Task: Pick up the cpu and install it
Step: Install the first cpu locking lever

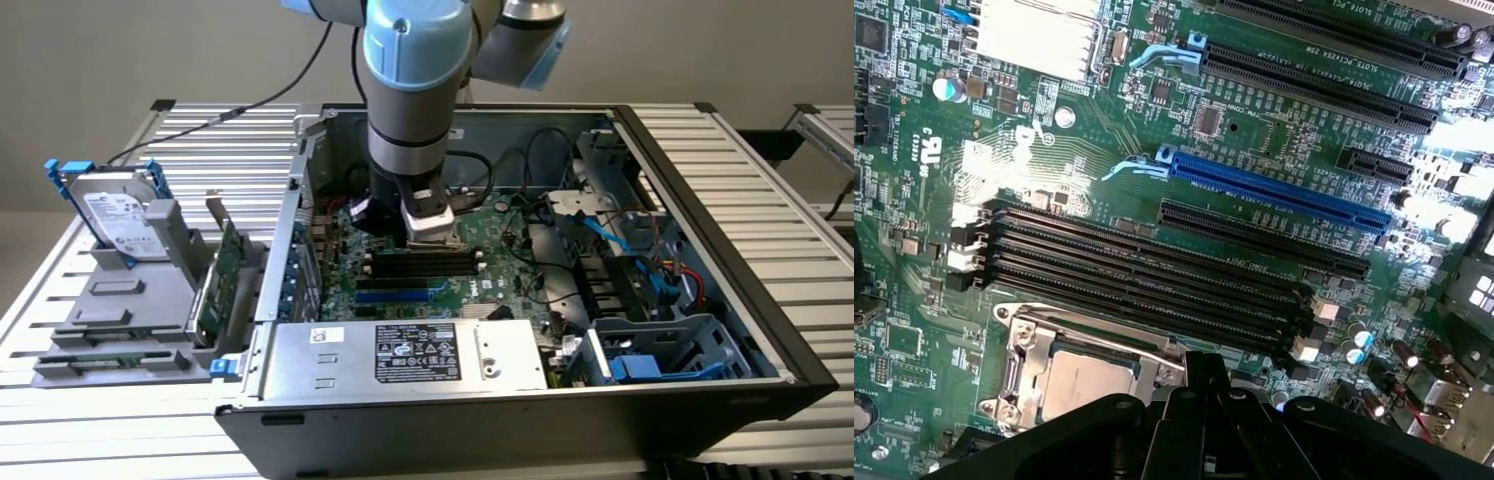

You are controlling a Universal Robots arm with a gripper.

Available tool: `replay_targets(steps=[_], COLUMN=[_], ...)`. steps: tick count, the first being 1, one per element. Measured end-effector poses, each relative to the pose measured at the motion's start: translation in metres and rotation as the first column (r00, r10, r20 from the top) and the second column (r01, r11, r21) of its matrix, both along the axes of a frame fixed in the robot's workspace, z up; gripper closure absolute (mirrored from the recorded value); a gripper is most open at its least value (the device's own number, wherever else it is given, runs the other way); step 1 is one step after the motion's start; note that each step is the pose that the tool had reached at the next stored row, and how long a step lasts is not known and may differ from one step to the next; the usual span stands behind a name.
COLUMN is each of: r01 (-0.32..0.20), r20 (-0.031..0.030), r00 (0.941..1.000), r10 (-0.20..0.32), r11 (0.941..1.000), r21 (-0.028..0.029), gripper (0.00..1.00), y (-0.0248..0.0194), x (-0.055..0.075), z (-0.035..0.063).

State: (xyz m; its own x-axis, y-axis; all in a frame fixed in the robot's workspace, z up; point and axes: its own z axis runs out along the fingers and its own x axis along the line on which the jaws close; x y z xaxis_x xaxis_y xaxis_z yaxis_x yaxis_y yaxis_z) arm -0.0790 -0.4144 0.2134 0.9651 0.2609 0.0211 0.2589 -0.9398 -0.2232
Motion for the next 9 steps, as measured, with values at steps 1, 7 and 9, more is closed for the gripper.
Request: replay_targets(steps=[1,7,9], r01=[0.000,0.000,0.000], r20=[0.0001,-0.0001,-0.0003], r00=[1.0000,1.0000,1.0000], r10=[0.000,0.000,0.000], r11=[1.0000,1.0000,1.0000], r21=[0.0002,0.0005,0.0010], gripper=[0.89,0.89,0.89], y=[0.0005,0.0018,0.0019], x=[-0.0002,-0.0011,-0.0015], z=[-0.0011,-0.0045,-0.0049])
